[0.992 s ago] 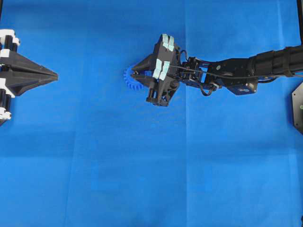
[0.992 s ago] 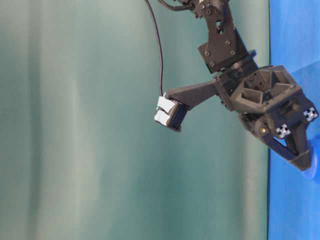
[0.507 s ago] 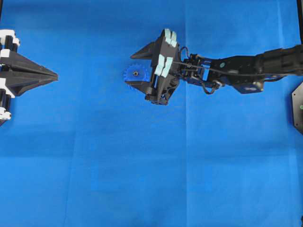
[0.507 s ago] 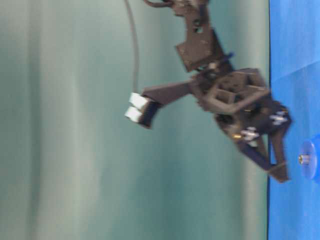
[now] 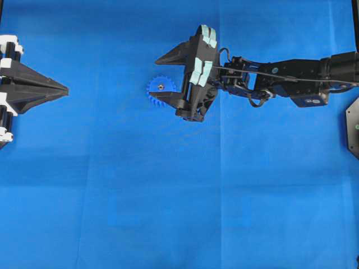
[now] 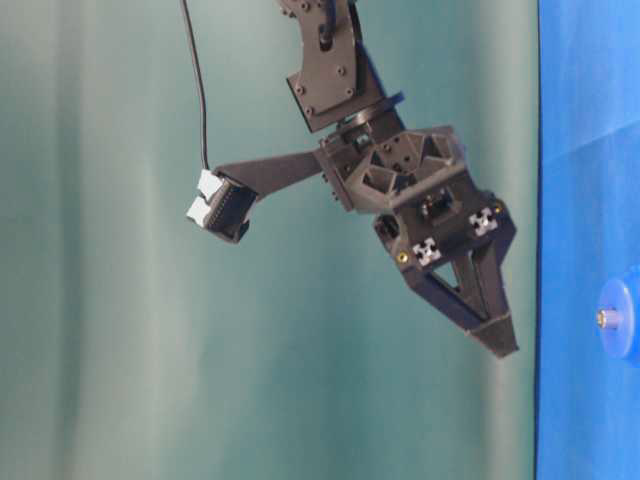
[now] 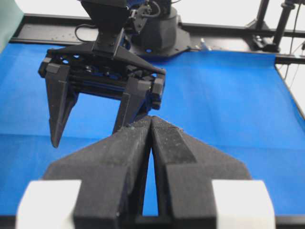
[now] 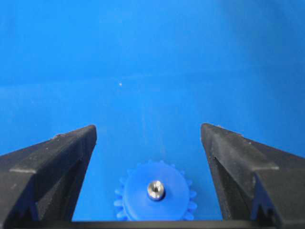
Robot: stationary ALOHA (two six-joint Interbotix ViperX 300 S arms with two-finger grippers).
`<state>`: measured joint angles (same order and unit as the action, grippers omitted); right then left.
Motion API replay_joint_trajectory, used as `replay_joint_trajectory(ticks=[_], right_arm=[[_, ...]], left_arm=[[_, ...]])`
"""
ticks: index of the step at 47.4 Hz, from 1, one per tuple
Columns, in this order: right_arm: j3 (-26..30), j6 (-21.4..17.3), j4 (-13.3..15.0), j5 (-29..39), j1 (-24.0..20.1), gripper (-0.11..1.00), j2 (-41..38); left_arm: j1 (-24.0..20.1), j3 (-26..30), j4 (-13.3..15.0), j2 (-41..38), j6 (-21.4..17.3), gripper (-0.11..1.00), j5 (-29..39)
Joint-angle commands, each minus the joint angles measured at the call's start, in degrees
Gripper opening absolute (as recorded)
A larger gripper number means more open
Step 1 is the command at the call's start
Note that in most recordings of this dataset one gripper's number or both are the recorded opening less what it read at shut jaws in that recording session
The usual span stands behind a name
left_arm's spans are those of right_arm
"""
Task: Insert the shaft placed at a random location into the center hole of the small gear at another random location.
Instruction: 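Raise the open right gripper away from the gear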
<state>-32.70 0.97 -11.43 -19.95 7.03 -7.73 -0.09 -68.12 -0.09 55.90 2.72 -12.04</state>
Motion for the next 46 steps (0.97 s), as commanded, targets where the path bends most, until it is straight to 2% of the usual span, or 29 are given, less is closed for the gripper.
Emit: replay_joint_trajectory(ticks=[1, 23, 46], right_arm=[[-0.53, -0.18, 0.09, -0.26, -0.26, 0.76, 3.08], [-7.56, -0.44, -0.26, -0.18, -1.14, 0.76, 10.37], [-9.23, -0.53, -0.35, -0.18, -1.58, 0.76, 11.60]], left_arm=[[-0.09, 0.62, -0.09, -0.18, 0.09, 0.00, -0.35], [-0.09, 0.62, -0.09, -0.18, 0.09, 0.00, -0.35], [-0.09, 0.53, -0.09, -0.26, 0.09, 0.00, -0.35]])
